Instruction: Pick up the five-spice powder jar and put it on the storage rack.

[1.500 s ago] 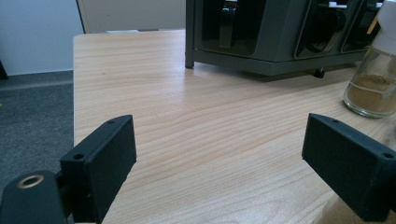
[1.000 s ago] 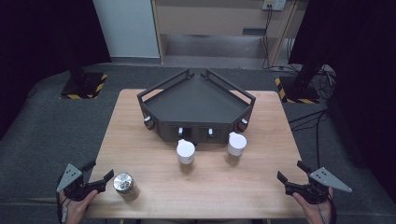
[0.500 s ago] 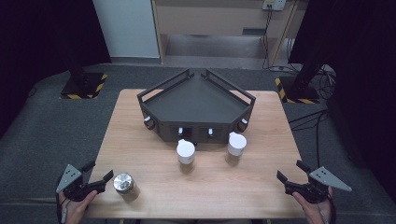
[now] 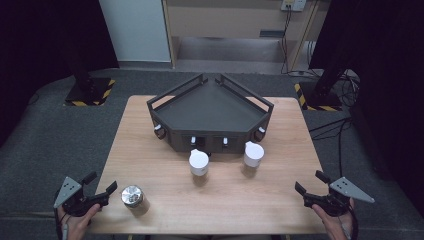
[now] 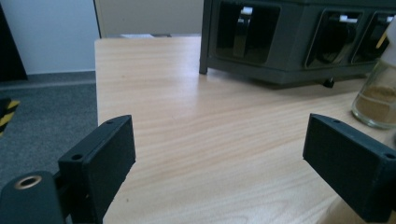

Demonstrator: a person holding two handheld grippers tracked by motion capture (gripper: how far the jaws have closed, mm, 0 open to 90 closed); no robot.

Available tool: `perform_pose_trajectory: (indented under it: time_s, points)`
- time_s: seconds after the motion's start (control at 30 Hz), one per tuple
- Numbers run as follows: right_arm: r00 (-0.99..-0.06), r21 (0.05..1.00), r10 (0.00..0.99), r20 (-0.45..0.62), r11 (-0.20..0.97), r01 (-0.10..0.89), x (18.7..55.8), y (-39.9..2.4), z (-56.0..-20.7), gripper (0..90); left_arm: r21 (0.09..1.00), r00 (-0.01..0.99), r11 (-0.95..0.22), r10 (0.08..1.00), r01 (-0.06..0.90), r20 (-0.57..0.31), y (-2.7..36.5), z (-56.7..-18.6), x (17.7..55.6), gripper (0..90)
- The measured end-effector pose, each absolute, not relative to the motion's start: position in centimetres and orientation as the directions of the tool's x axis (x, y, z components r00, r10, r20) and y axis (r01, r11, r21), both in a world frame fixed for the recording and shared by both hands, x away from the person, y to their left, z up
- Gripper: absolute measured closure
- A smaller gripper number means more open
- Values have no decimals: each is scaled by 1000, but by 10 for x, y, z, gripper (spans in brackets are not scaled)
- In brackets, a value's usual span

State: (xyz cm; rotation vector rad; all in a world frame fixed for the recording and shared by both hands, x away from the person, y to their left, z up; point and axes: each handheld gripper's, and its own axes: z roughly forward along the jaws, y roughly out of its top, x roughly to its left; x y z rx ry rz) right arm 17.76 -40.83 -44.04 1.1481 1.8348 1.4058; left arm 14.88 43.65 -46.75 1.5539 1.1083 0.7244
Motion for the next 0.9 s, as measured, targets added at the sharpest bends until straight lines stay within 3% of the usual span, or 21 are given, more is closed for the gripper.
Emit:
perform_pose_trajectory:
  time_s: [0.3, 0.9]
  points:
    - [-482, 951, 874, 62, 95, 294, 178, -407, -440, 79, 961, 453, -24, 885, 274, -107, 435, -442, 155, 80]
    - [-482, 950, 874, 59, 100, 297, 178, -407, -439, 84, 943, 641, -138, 762, 304, -95, 415, -405, 167, 80]
